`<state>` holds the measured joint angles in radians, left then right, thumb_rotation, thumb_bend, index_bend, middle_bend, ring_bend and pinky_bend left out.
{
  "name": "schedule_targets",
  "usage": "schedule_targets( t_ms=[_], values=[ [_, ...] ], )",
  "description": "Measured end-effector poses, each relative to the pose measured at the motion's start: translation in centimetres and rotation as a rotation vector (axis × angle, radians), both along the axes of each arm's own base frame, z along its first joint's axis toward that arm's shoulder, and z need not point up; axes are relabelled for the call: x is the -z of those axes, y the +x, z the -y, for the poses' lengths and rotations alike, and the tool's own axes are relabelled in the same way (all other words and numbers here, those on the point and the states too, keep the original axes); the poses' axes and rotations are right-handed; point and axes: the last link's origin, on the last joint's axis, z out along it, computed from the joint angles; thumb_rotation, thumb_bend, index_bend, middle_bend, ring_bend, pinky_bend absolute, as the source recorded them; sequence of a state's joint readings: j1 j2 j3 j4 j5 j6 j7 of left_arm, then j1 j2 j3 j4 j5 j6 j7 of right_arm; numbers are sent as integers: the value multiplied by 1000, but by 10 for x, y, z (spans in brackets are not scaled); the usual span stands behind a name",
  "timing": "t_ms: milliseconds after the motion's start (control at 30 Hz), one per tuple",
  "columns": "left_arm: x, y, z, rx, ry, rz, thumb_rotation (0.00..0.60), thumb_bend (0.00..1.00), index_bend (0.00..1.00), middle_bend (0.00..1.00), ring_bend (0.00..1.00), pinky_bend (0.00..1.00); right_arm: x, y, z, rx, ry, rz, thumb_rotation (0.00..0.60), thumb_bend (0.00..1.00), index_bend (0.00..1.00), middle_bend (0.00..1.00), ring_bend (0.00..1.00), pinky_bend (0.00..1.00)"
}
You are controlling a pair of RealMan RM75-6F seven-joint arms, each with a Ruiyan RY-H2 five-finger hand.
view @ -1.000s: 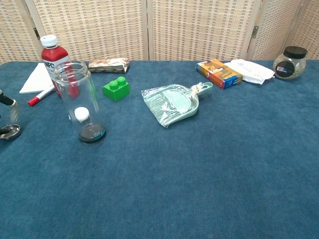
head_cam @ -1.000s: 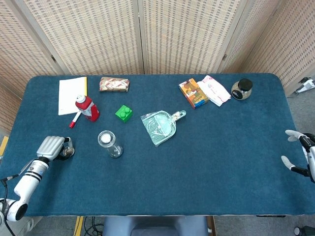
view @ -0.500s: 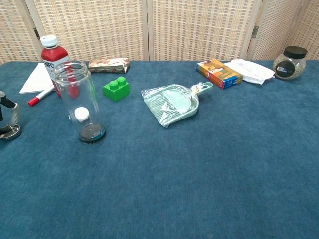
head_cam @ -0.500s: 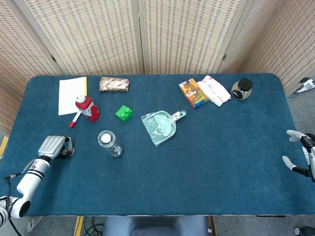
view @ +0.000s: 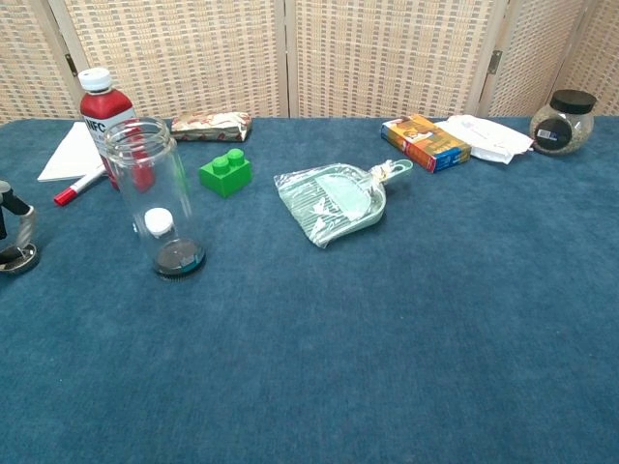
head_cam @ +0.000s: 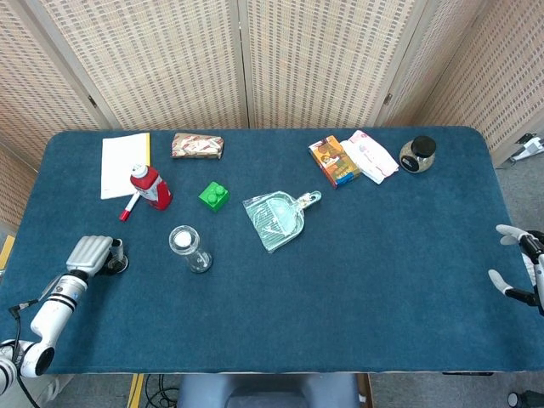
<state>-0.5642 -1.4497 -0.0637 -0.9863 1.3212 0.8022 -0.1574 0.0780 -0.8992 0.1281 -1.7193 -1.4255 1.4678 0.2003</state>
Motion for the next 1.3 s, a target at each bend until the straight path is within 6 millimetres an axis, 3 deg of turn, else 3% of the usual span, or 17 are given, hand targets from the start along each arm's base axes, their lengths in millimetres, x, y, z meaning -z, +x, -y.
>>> schedule_targets(
  t_ms=[333,633,967,1300],
  values=[
    [-17,4,-1,-2,43,43,600,431,646,1000,1000,1000,-1,1,0,-5,-4,-2,600,224,262,372,242,334],
    [-57,20,1,24,111,105,600,430,647,1000,1000,1000,1,2,2,-6,2,-6,600,224,262,372,242,334],
    [-101,63,13,102,150,205,600,431,644,1000,1000,1000,4,6,5,-12,14,-5,600,223,262,373,242,334],
    [-115,113,22,205,96,324,600,431,642,1000,1000,1000,5,8,7,-16,19,-9,600,222,262,372,242,334]
  ],
)
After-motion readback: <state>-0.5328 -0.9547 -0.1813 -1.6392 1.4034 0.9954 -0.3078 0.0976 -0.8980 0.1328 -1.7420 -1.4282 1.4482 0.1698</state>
